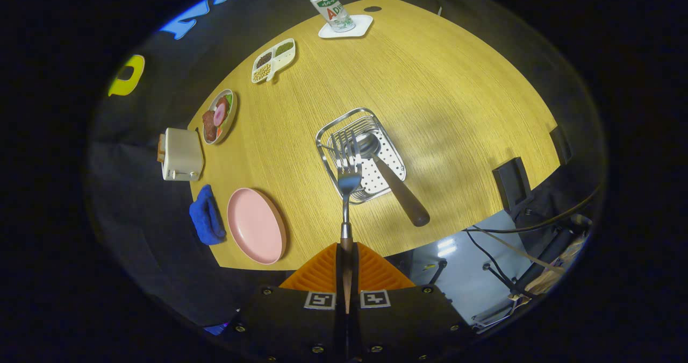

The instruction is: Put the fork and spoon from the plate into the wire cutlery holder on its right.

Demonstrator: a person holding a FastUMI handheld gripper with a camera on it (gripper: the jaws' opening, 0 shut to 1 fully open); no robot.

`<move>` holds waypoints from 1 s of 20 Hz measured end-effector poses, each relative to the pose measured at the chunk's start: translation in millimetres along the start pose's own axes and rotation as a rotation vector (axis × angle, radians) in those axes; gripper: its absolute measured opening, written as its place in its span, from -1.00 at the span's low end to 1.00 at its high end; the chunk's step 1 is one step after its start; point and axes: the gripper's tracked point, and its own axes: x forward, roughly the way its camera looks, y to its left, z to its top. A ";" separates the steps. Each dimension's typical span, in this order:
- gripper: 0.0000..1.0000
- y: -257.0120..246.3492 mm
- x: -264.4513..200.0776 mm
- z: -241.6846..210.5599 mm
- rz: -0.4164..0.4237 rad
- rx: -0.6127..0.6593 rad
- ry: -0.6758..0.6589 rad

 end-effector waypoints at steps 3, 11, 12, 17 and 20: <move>-0.95 0.1 -1.7 3.4 -0.016 -0.014 0.059; -0.95 -3.3 -0.7 9.9 -0.059 0.003 0.223; -0.95 -4.3 0.7 11.4 -0.066 0.006 0.235; -0.88 -2.2 4.2 16.4 -0.076 0.022 0.269; -0.88 2.0 5.7 21.2 -0.060 0.049 0.265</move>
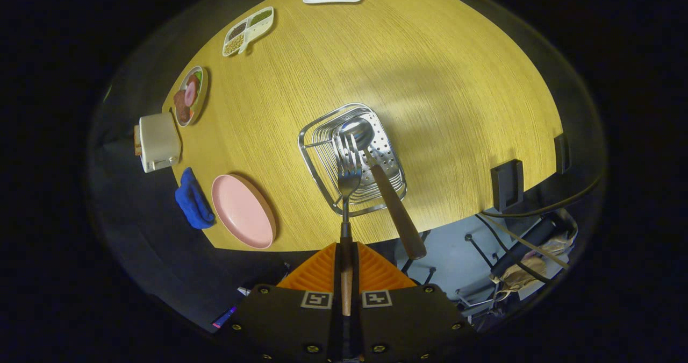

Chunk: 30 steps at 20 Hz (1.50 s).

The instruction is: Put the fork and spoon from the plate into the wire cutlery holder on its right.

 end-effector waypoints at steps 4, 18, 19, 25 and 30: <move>-0.88 -2.4 -7.3 5.9 0.010 0.018 0.003; -0.75 -0.5 -17.5 4.9 0.043 0.025 -0.075; -0.75 0.9 -17.6 6.7 0.048 0.026 -0.083; -0.33 0.1 -25.8 11.5 0.061 0.036 -0.139; -0.34 8.5 -39.7 29.2 0.089 0.036 -0.262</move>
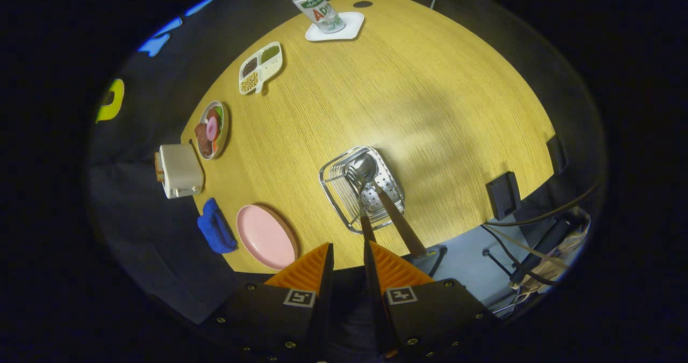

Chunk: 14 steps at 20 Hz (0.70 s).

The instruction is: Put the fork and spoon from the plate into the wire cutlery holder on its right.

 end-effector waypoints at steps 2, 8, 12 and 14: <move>-0.34 0.0 0.5 8.5 -0.013 -0.024 -0.064; -0.33 2.8 0.6 25.8 -0.032 -0.073 -0.253; -0.34 14.8 -11.0 39.8 -0.020 -0.133 -0.446; -0.34 28.0 -24.8 50.4 0.000 -0.155 -0.558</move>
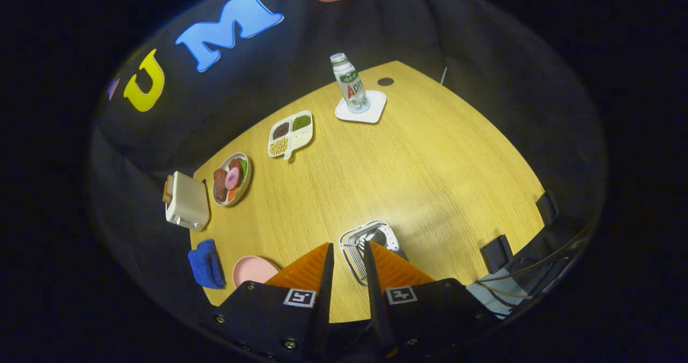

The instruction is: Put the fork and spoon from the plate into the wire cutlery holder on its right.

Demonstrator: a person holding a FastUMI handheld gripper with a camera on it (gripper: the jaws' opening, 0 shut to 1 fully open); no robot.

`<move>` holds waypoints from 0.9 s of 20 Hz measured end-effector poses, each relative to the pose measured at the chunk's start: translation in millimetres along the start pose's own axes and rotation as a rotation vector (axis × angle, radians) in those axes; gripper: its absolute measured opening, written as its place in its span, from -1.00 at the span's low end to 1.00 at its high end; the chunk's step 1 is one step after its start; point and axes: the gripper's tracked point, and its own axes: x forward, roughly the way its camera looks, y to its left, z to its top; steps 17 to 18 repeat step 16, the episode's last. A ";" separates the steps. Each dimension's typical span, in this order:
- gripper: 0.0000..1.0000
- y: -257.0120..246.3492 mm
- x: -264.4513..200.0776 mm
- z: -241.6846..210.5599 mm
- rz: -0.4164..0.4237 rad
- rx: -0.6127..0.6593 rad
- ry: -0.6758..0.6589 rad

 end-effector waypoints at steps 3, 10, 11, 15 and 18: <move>-0.34 10.1 -18.7 32.6 0.004 -0.037 -0.178; -0.34 26.6 -84.5 105.2 -0.036 -0.175 -0.537; -0.34 28.9 -93.6 113.5 -0.041 -0.187 -0.573; -0.34 38.8 -135.6 149.5 -0.048 -0.249 -0.746; -0.34 41.7 -143.8 154.8 -0.044 -0.248 -0.778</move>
